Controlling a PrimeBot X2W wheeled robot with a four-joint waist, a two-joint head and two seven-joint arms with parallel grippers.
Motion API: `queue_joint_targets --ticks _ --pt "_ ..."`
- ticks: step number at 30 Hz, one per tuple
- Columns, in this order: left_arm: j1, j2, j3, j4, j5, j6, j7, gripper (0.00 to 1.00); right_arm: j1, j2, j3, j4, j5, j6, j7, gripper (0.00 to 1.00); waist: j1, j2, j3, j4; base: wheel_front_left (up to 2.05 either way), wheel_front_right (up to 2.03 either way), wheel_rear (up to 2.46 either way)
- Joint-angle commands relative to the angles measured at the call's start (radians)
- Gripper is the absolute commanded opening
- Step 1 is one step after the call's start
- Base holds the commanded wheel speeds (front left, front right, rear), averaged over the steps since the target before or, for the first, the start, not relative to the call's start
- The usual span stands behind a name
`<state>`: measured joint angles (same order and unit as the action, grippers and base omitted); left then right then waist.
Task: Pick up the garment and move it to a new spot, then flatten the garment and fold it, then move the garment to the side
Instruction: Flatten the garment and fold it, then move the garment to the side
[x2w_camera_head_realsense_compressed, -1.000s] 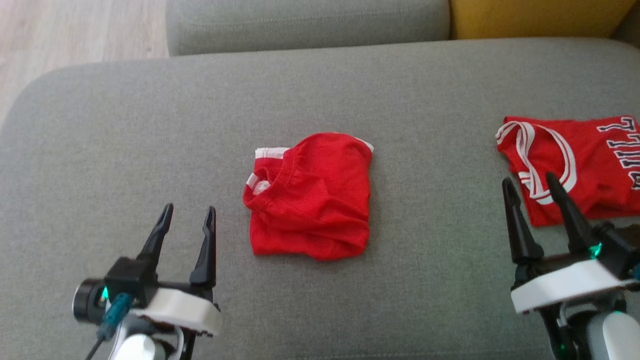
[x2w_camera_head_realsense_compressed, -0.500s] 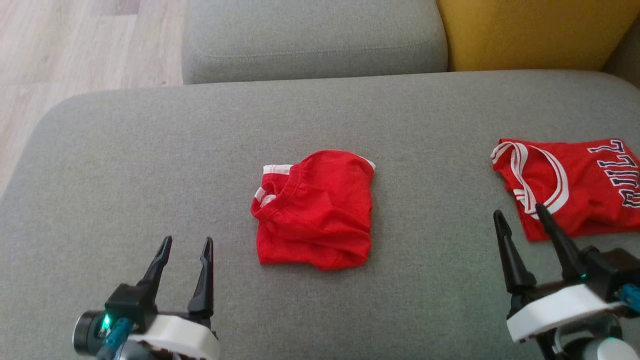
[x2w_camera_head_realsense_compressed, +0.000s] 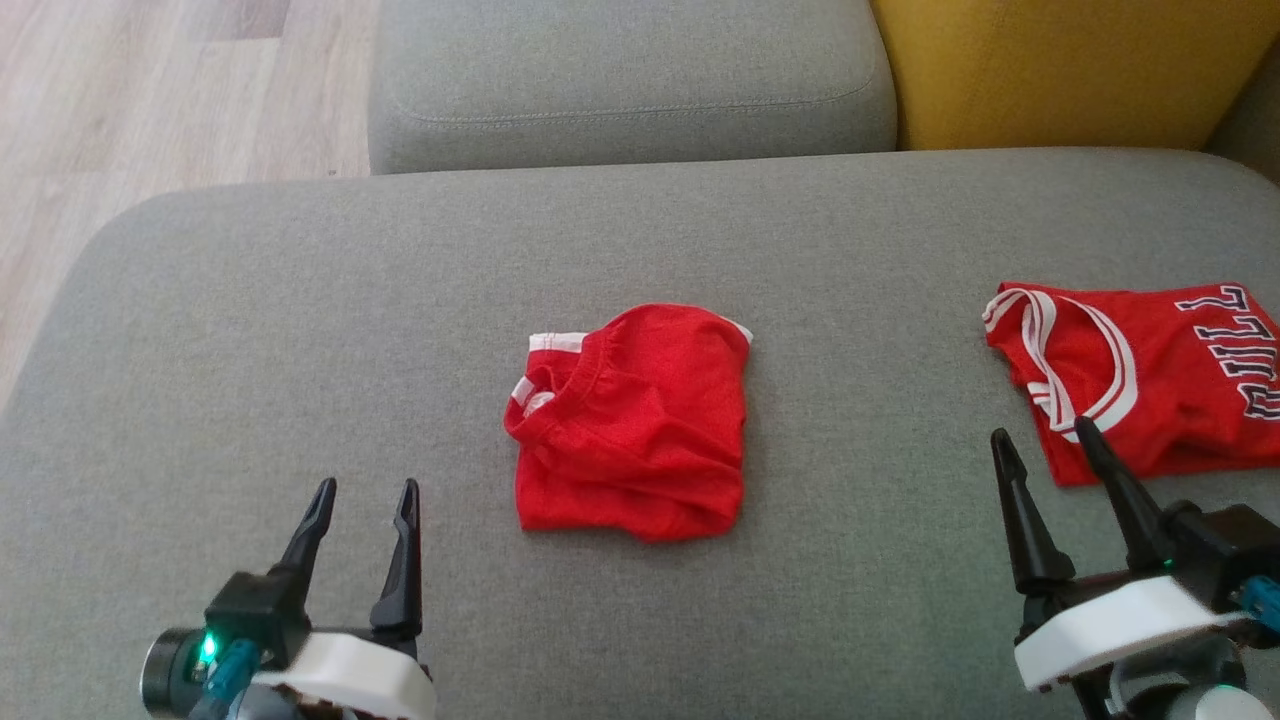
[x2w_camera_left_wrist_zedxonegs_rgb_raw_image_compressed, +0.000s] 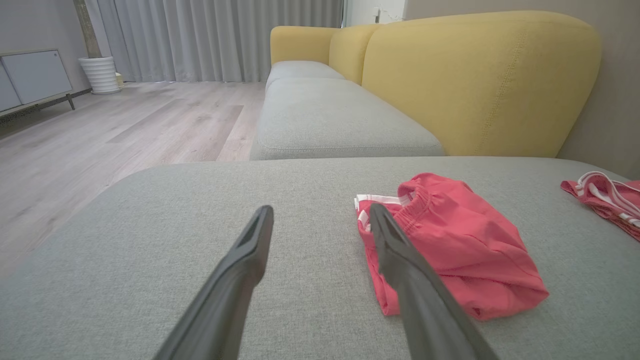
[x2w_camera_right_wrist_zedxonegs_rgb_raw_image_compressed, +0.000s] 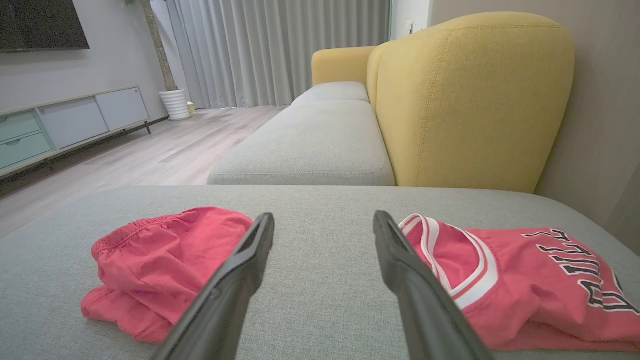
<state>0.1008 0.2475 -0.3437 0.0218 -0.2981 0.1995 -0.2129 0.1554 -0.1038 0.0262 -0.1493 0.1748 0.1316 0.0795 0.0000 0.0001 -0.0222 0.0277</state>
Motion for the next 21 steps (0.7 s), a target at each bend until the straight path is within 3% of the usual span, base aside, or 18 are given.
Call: queue_joint_targets --ticks 1,21 --pt "-0.037 0.019 0.037 -0.037 -0.007 0.007 -0.002 1.00 -0.024 -0.005 0.017 -0.041 -0.002 -0.001 0.001 1.00 0.0000 -0.0001 0.000 0.000 0.00 0.00 0.00" --pt "-0.072 0.020 0.025 -0.036 -0.008 0.011 -0.010 1.00 -0.037 0.007 -0.004 -0.010 0.011 -0.001 0.010 1.00 0.0000 -0.0001 0.016 0.022 0.00 0.00 0.00"
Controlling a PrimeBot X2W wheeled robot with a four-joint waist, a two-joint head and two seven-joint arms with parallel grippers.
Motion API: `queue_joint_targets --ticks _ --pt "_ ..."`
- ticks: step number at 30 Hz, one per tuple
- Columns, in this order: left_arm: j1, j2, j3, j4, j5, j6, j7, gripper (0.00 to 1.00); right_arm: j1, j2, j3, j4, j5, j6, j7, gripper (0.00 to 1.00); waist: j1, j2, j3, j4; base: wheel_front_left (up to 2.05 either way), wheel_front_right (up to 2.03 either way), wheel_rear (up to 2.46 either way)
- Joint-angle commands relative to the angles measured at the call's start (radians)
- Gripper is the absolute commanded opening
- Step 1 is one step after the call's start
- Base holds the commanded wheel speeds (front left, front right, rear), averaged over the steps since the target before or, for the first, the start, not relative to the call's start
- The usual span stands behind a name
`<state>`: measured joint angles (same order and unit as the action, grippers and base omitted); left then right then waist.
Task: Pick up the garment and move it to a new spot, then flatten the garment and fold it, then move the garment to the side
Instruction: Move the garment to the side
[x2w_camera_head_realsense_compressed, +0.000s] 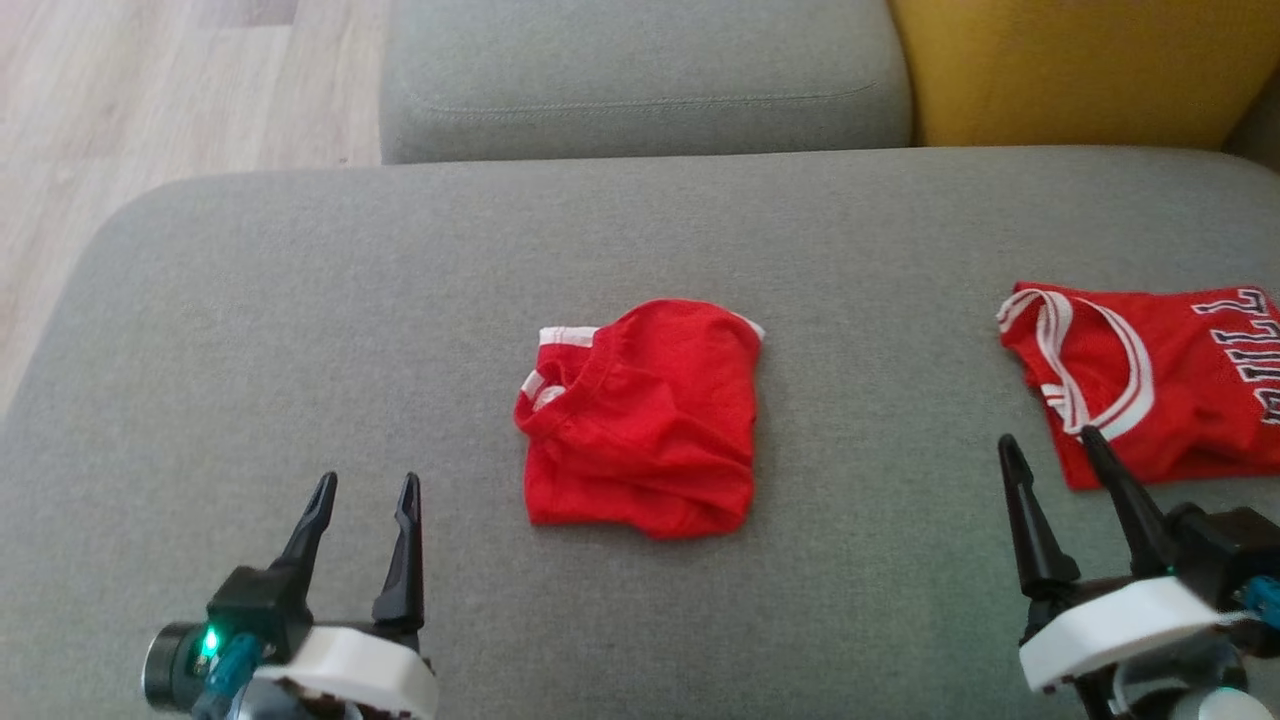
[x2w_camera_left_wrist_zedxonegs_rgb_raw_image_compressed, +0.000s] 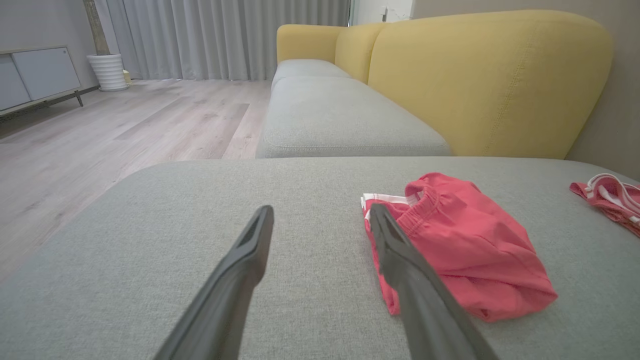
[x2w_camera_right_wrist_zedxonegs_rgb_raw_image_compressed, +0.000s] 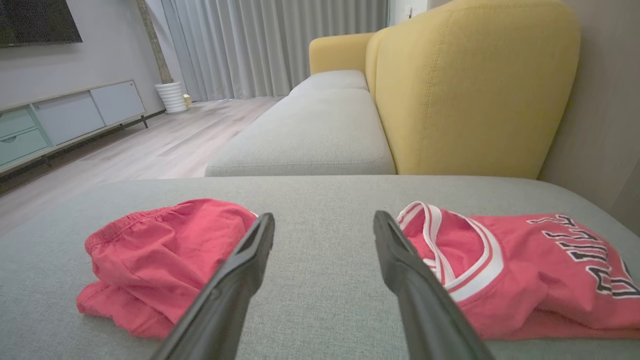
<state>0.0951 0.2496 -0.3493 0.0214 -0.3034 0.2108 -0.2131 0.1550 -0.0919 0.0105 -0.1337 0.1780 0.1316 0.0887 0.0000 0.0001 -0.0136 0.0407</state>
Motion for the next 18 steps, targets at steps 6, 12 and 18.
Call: queue_joint_targets --ticks 6,12,18 --pt "-0.121 0.008 0.019 -0.051 0.005 -0.011 -0.020 1.00 -0.114 -0.009 0.034 0.068 0.035 -0.001 0.001 1.00 0.0000 -0.0001 0.065 0.062 0.00 0.00 0.00" --pt "-0.184 -0.017 0.001 -0.053 0.013 -0.028 -0.033 1.00 -0.223 -0.011 0.098 0.232 0.065 -0.001 -0.008 1.00 0.0000 -0.0001 0.130 0.143 0.00 0.00 0.00" --pt "-0.233 -0.045 -0.019 -0.029 0.021 -0.050 -0.042 1.00 -0.330 0.009 0.172 0.428 0.125 -0.001 -0.023 1.00 0.0000 -0.0001 0.174 0.196 0.00 0.00 0.00"
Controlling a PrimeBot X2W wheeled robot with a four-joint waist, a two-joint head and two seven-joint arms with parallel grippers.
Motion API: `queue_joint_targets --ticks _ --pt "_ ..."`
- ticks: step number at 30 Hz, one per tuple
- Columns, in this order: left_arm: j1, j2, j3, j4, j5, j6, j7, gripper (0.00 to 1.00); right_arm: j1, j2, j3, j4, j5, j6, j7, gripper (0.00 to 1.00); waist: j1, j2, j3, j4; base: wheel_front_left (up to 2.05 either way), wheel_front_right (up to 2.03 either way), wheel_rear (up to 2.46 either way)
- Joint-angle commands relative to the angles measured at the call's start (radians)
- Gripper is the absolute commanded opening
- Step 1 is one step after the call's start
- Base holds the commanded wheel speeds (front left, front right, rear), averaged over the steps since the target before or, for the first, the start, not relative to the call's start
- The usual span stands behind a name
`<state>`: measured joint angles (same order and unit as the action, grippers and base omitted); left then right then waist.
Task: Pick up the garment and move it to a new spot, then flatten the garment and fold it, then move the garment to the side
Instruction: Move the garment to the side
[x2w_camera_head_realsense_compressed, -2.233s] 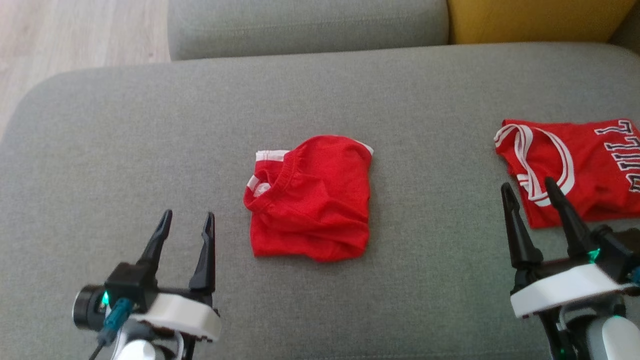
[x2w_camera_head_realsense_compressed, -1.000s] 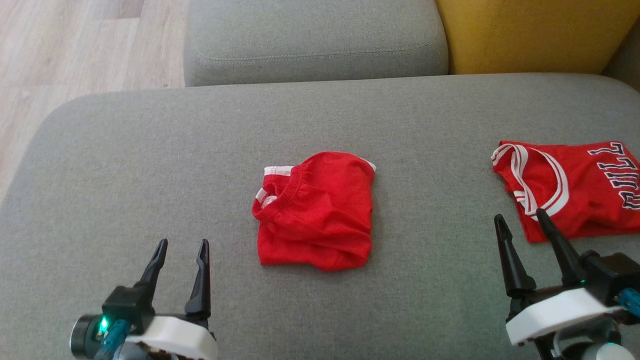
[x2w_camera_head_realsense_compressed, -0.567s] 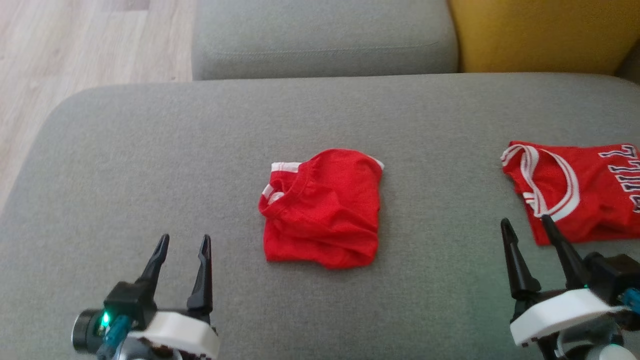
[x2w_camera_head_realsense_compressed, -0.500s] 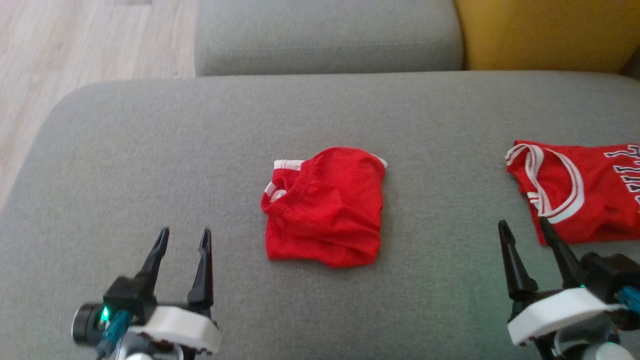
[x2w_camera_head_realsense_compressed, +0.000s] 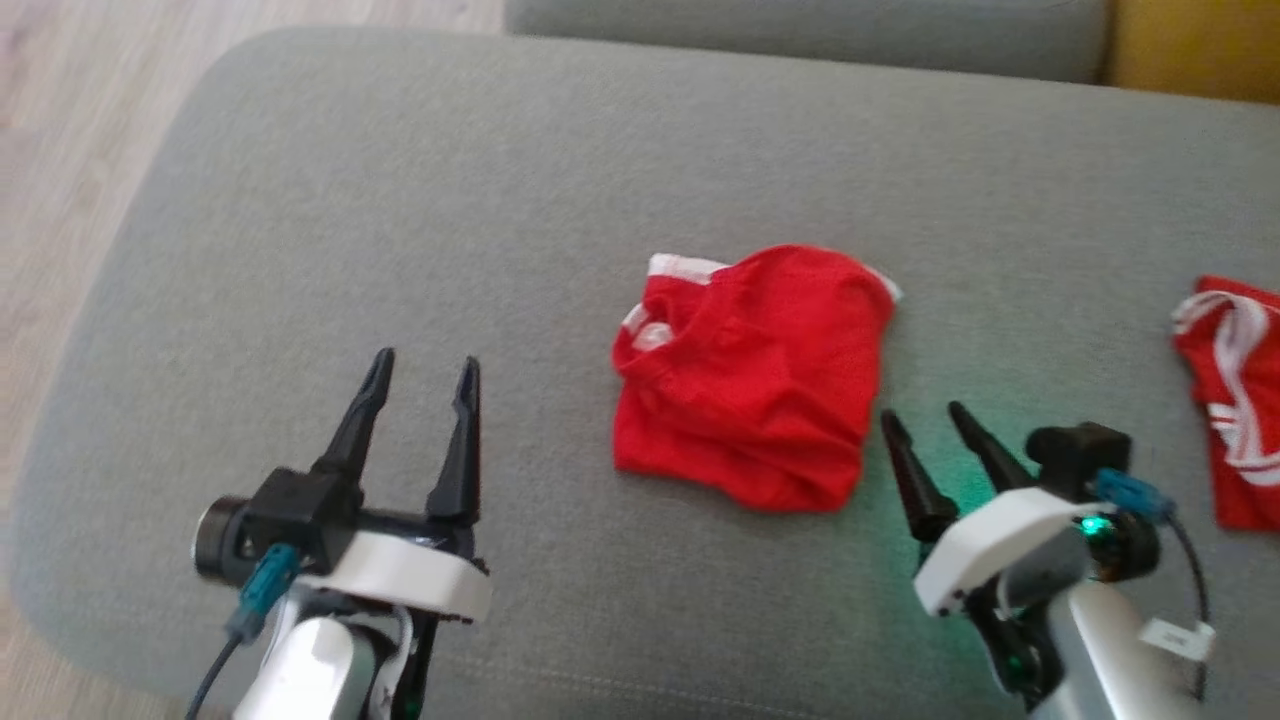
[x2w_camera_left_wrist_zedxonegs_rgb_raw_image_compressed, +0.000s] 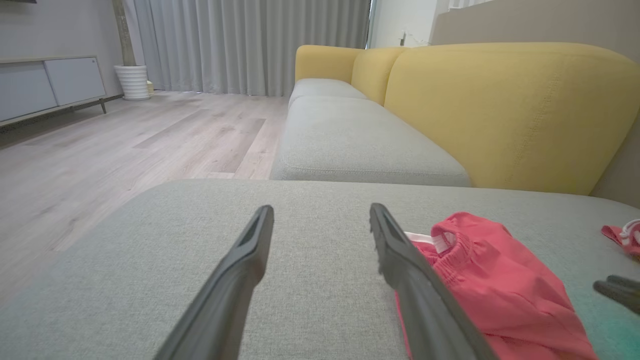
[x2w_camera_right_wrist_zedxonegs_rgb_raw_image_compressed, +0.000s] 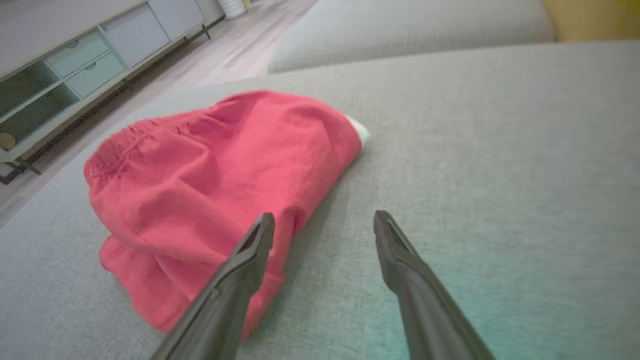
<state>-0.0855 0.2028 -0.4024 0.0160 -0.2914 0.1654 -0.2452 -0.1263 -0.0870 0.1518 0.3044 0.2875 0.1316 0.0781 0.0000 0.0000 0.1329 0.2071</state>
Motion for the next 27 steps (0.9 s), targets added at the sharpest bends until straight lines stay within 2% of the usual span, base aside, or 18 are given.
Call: queue_joint_targets --ticks 1,5,11,12,13,14,23,27 --pt "-0.057 -0.003 0.031 -0.019 0.011 -0.006 -0.012 1.00 -0.065 0.008 0.044 0.021 0.024 -0.001 -0.018 1.00 0.0000 0.0000 0.033 0.034 0.00 0.00 0.00" --pt "-0.063 -0.015 0.027 -0.007 0.012 -0.013 -0.014 1.00 -0.105 0.022 0.078 0.113 0.055 -0.001 -0.020 1.00 0.0000 0.0000 0.042 0.037 0.00 0.00 0.00" --pt "-0.075 -0.022 0.028 0.006 0.021 -0.024 -0.016 1.00 -0.166 0.035 0.150 0.261 0.118 -0.001 0.039 1.00 0.0000 0.0000 0.057 0.025 0.00 0.00 0.00" --pt "-0.076 -0.023 0.029 0.007 0.023 -0.025 -0.016 1.00 -0.175 0.036 0.165 0.274 0.124 -0.001 0.042 0.58 0.0000 0.0000 0.058 0.023 0.00 0.00 0.00" --pt "-0.078 -0.023 0.030 0.007 0.025 -0.027 -0.016 1.00 -0.182 0.036 0.180 0.285 0.133 -0.001 0.045 0.32 0.0000 0.0000 0.059 0.020 0.00 0.00 0.00" --pt "-0.078 -0.023 0.032 0.007 0.027 -0.027 -0.016 1.00 -0.187 0.036 0.194 0.294 0.145 -0.001 0.051 0.00 0.0000 0.0000 0.059 0.016 0.00 0.00 0.00" --pt "-0.073 -0.027 0.050 -0.003 0.042 -0.034 -0.016 1.00 -0.236 0.034 0.262 0.301 0.151 -0.001 0.045 0.00 0.0000 0.0000 0.059 -0.042 0.00 0.00 0.00" --pt "-0.072 -0.024 0.061 -0.015 0.047 -0.038 -0.016 1.00 -0.246 -0.002 0.285 0.266 0.117 -0.001 0.066 0.00 0.0000 0.0000 0.065 -0.092 0.00 0.00 0.00"
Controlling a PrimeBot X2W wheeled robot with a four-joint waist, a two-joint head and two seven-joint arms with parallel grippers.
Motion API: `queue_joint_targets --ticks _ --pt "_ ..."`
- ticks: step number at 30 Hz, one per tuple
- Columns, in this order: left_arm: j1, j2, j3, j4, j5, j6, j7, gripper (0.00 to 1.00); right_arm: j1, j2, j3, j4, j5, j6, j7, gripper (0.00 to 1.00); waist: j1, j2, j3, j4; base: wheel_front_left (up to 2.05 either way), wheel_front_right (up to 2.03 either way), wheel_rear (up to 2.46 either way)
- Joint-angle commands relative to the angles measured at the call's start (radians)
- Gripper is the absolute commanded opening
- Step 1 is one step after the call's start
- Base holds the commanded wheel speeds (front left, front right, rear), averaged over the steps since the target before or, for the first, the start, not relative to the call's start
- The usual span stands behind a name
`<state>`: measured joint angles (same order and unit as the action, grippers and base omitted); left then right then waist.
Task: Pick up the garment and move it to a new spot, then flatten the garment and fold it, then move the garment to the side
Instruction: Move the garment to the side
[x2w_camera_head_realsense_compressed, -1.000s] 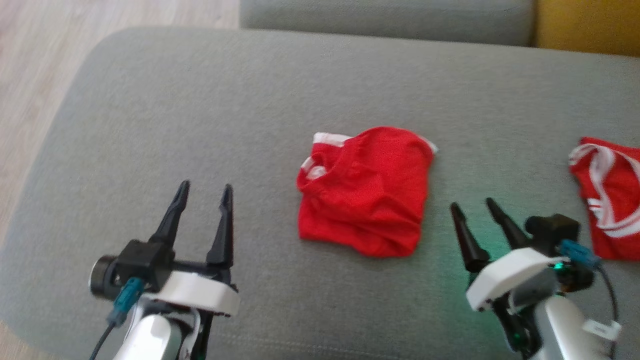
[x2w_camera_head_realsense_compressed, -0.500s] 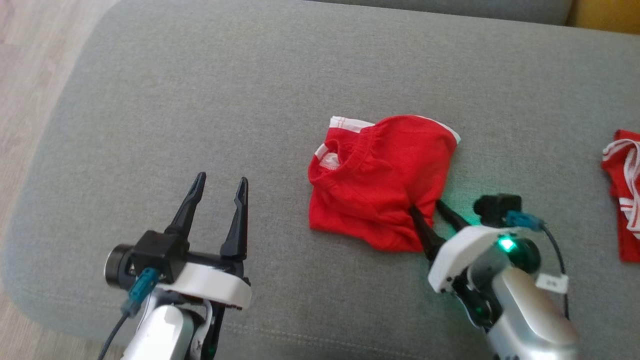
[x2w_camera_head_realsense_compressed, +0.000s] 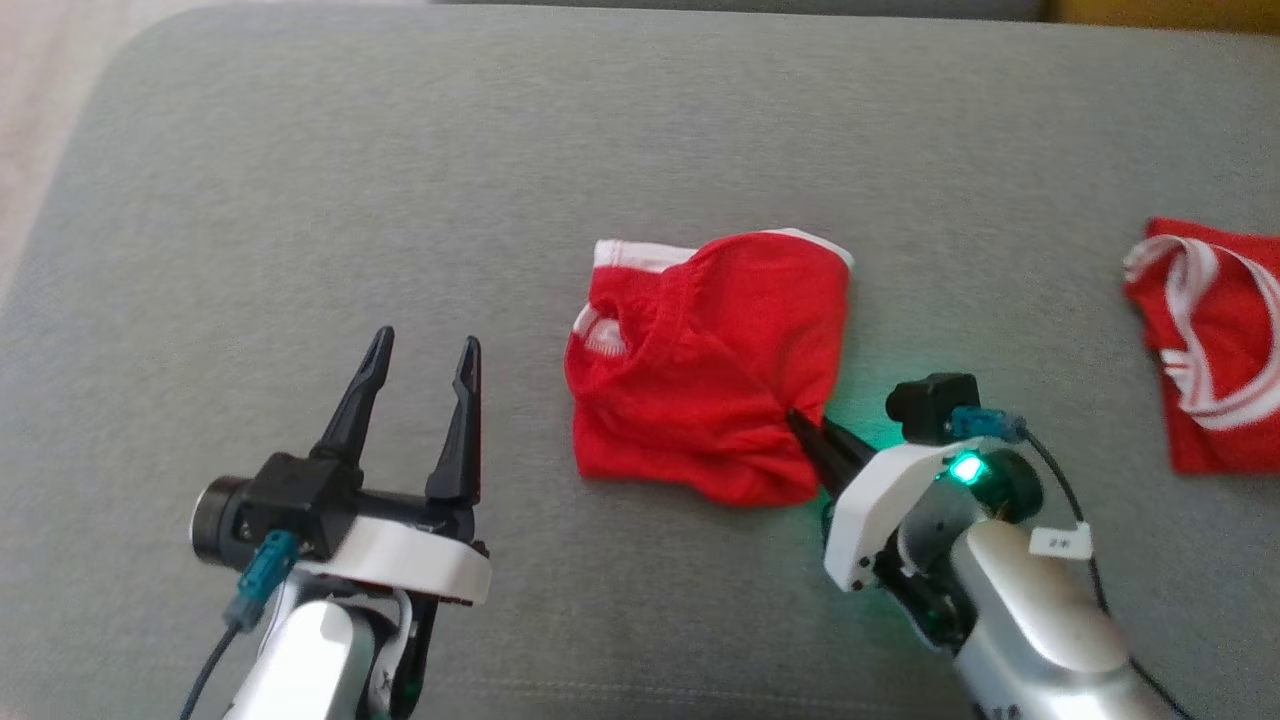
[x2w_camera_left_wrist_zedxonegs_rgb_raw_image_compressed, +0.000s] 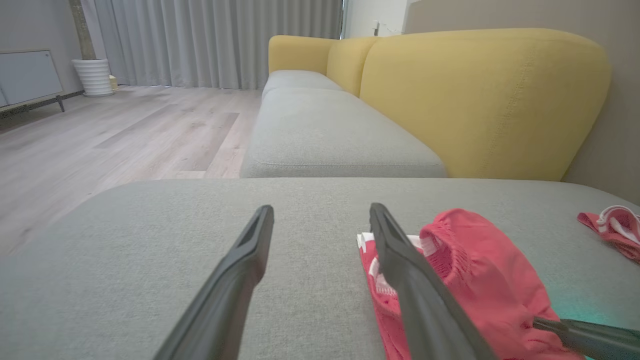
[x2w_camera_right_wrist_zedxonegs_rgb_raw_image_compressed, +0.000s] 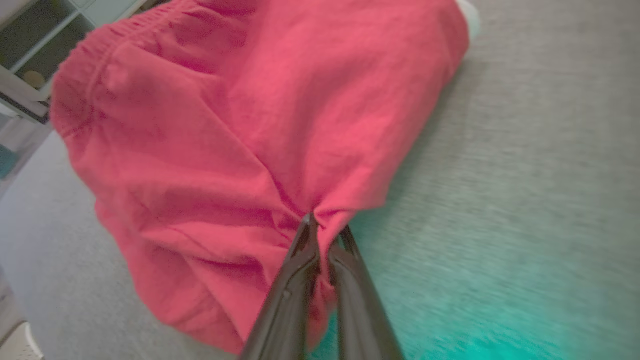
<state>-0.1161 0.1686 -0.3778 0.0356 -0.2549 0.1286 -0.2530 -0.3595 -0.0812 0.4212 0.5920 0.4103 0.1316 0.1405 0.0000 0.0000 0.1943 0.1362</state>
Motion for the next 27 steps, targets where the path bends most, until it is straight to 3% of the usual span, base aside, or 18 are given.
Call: queue_joint_targets --ticks 1,15,22,27 --pt "-0.041 0.010 0.039 -0.038 0.012 -0.001 -0.009 1.00 -0.015 -0.021 0.017 -0.034 -0.018 -0.001 0.013 0.00 0.0000 0.0000 0.008 -0.037 0.00 0.00 0.00" --pt "-0.072 0.016 0.063 -0.059 0.034 -0.015 -0.009 1.00 -0.001 -0.263 0.013 -0.302 -0.088 -0.001 0.183 0.00 0.0000 0.0000 0.058 -0.270 0.00 0.00 0.00" --pt "-0.094 0.015 0.058 -0.059 0.042 -0.025 -0.009 1.00 -0.091 -0.361 0.012 -0.377 -0.117 -0.001 0.196 0.00 0.0000 0.0000 0.089 -0.318 0.00 0.00 0.00" --pt "-0.109 0.016 0.057 -0.057 0.048 -0.031 -0.009 1.00 -0.186 -0.409 -0.054 -0.362 -0.097 -0.001 0.176 0.00 0.0000 0.0000 0.118 -0.338 0.00 0.00 0.00"
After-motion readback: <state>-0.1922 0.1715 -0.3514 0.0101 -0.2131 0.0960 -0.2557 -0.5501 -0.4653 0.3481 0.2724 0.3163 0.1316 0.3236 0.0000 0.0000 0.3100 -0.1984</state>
